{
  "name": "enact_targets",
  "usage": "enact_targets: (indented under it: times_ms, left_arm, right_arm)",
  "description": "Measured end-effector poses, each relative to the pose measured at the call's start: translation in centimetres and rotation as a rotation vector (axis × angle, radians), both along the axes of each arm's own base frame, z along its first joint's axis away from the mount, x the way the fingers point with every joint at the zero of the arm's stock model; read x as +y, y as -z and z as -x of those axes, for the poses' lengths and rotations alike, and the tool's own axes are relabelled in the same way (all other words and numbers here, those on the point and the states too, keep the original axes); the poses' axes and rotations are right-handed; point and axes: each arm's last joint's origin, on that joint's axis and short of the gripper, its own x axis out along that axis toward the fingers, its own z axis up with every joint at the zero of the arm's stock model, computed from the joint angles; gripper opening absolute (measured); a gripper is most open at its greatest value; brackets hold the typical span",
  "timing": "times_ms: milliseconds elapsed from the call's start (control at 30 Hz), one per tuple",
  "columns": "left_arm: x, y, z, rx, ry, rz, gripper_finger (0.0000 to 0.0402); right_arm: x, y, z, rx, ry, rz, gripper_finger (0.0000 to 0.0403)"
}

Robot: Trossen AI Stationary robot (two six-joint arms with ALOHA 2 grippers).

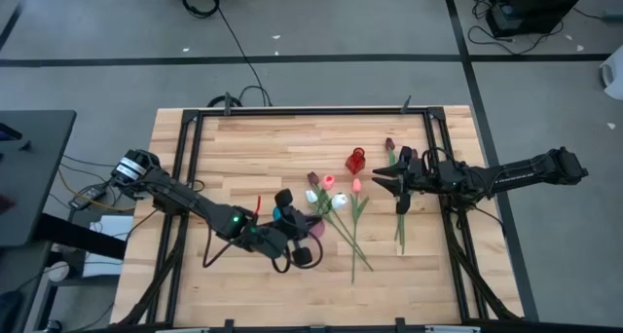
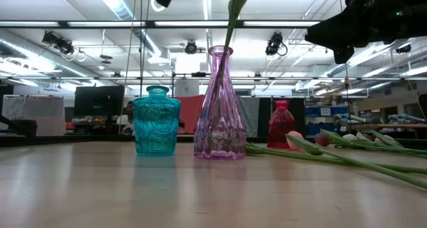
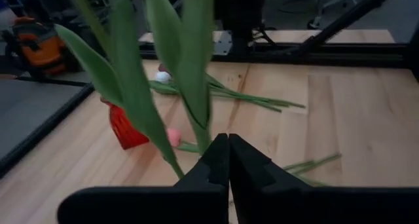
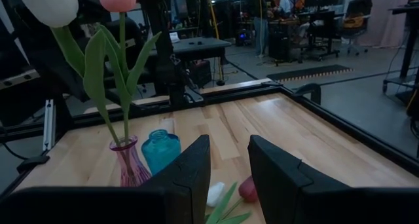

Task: Sort flowers into vase by color
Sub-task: Put the bottom left white tulip into the blue vase

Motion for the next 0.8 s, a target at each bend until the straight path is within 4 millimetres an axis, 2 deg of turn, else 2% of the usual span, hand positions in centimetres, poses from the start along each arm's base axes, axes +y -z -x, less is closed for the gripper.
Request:
enact_targets:
  times_ms: [133, 333, 467, 800]
  left_arm:
    - [-0.1, 0.2, 0.1, 0.017, 0.015, 0.032, 0.0026]
    - [0.0, 2.2, -0.6, 0.069, -0.018, 0.038, 0.0084]
    - [0.4, 2.6, -1.0, 0.077, -0.038, 0.027, 0.0115]
    - [0.3, 2.5, -0.9, 0.069, -0.039, 0.028, 0.0121]
  right_arm:
    - [0.0, 0.0, 0.0, -0.001, -0.005, 0.0, 0.0118]
    - [0.0, -0.1, 0.0, -0.007, -0.012, -0.001, 0.0118]
    - [0.0, -0.1, 0.0, -0.007, -0.012, -0.001, 0.0118]
    - [0.0, -0.1, 0.0, -0.007, -0.012, 0.001, 0.0118]
